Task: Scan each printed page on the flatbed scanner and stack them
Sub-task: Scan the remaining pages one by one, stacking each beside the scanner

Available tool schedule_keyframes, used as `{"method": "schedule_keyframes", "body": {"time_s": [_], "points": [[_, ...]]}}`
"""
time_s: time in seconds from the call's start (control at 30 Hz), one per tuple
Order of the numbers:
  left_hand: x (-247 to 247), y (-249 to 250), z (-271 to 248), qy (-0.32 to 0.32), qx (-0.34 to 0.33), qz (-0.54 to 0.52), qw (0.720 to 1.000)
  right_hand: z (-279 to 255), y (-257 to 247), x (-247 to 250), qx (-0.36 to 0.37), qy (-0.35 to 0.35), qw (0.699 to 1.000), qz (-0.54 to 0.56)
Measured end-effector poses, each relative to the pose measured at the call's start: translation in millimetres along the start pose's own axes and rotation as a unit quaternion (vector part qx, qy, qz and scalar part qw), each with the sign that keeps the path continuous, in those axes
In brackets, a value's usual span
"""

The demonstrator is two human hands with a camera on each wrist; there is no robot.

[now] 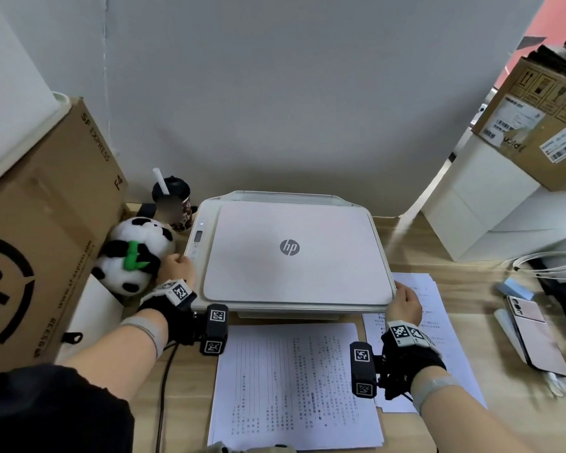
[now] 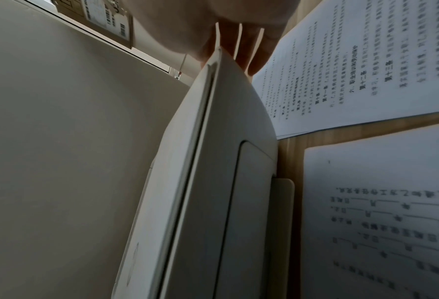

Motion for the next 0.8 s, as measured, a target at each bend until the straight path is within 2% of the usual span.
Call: {"method": "schedule_keyframes", "body": {"time_s": [0.1, 0.33, 0.47, 0.8], "points": [[-0.1, -14.3, -7.9, 0.03, 0.02, -0.012, 0.999, -3.3, 6.9, 1.7, 0.008, -0.005, 1.0, 0.009], [0.9, -25.9, -51.3, 0.108, -0.025, -0.074, 0.991, -6.7, 13.2, 6.6, 0.002, 0.008, 0.998, 0.064], [-7.4, -35.0, -71.6, 0.138, -0.001, -0.115, 0.984, -17.5, 8.8, 7.1, 0.021, 0.017, 0.999, 0.04], [-7.1, -30.0, -88.4, 0.144, -0.005, -0.078, 0.987, -18.0, 11.1, 2.0, 0.031, -0.002, 1.0, -0.003]]}}
Point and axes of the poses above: each hand's wrist, its own z-axis towards the middle knuckle, its own x-axis out of the back of the hand, y = z × x, the point moved 6 cm from there along z, towards the middle knuckle, and after that the axes turned 10 degrees about z, right-handed, at the moved point
